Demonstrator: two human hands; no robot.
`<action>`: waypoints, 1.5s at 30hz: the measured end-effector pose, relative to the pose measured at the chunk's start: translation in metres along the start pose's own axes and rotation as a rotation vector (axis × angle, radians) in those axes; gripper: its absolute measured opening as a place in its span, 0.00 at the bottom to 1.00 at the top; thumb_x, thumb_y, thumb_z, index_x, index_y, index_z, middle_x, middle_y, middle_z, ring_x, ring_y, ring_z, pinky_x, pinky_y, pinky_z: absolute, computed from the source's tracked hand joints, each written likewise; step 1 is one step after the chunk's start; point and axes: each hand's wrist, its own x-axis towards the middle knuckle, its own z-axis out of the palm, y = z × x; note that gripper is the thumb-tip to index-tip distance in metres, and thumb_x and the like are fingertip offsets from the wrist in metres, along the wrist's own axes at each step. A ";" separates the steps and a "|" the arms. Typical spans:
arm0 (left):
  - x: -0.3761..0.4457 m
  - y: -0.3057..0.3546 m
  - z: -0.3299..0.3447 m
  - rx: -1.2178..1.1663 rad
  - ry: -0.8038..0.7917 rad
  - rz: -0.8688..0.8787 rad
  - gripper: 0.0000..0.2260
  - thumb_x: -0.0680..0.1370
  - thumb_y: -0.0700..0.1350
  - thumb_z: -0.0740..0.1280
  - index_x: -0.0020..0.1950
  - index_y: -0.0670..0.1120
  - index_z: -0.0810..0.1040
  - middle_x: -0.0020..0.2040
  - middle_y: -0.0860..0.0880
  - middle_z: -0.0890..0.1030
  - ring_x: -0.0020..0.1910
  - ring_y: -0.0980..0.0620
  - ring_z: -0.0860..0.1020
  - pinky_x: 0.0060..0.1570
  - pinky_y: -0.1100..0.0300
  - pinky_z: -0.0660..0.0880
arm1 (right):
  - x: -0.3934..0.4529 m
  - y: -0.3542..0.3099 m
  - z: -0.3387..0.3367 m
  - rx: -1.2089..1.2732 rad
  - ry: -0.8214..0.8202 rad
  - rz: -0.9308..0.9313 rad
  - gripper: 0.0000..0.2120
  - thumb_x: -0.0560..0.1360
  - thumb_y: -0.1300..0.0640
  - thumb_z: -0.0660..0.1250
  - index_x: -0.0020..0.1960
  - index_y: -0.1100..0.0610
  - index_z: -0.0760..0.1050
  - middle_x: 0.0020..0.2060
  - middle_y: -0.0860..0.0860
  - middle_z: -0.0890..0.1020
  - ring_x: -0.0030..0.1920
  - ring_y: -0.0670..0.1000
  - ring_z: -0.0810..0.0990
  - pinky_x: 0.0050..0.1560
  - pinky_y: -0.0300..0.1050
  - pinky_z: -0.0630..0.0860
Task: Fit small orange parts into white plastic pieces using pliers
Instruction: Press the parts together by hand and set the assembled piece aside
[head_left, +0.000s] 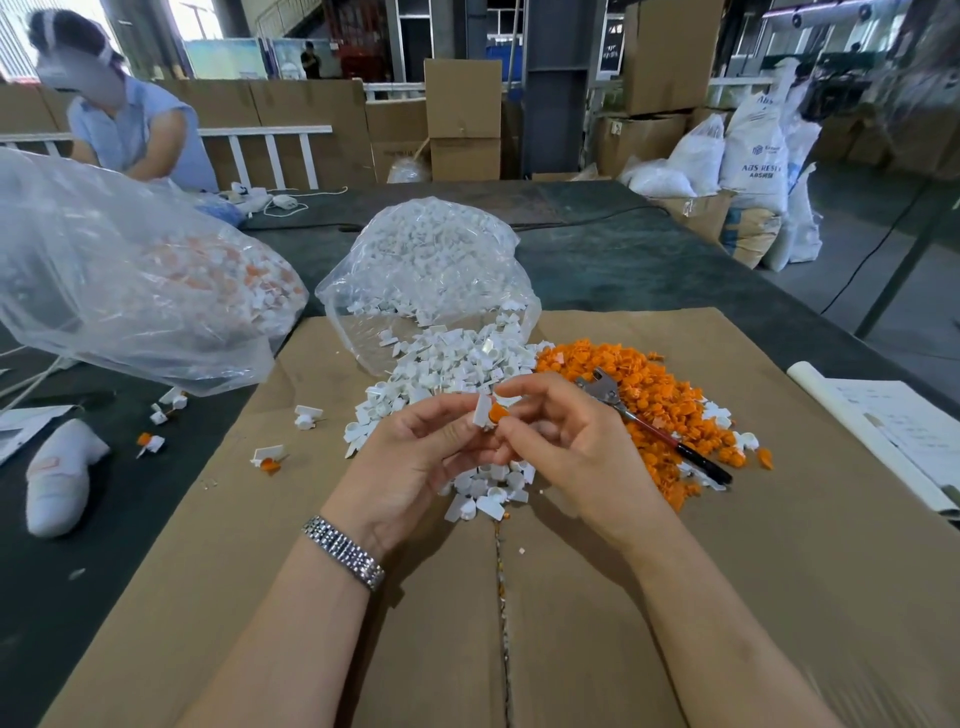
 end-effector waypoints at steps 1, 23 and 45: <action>0.000 0.000 0.000 0.003 -0.004 0.000 0.08 0.73 0.38 0.75 0.52 0.42 0.87 0.50 0.38 0.86 0.46 0.43 0.85 0.50 0.56 0.82 | 0.000 0.000 0.001 -0.018 0.016 -0.007 0.08 0.79 0.61 0.70 0.56 0.52 0.80 0.43 0.53 0.84 0.42 0.53 0.86 0.49 0.46 0.83; 0.002 0.001 0.000 -0.026 0.038 -0.005 0.13 0.69 0.40 0.81 0.53 0.40 0.87 0.57 0.37 0.85 0.55 0.41 0.84 0.51 0.57 0.81 | -0.002 0.003 0.006 -0.117 0.101 0.003 0.09 0.77 0.57 0.73 0.56 0.48 0.82 0.43 0.49 0.82 0.44 0.51 0.82 0.49 0.46 0.82; -0.004 0.003 0.006 0.057 0.135 -0.030 0.09 0.63 0.43 0.82 0.37 0.43 0.85 0.44 0.38 0.86 0.46 0.42 0.86 0.50 0.55 0.82 | -0.001 0.010 0.008 -0.395 0.131 -0.185 0.09 0.74 0.58 0.76 0.51 0.51 0.80 0.42 0.43 0.81 0.45 0.48 0.82 0.45 0.37 0.80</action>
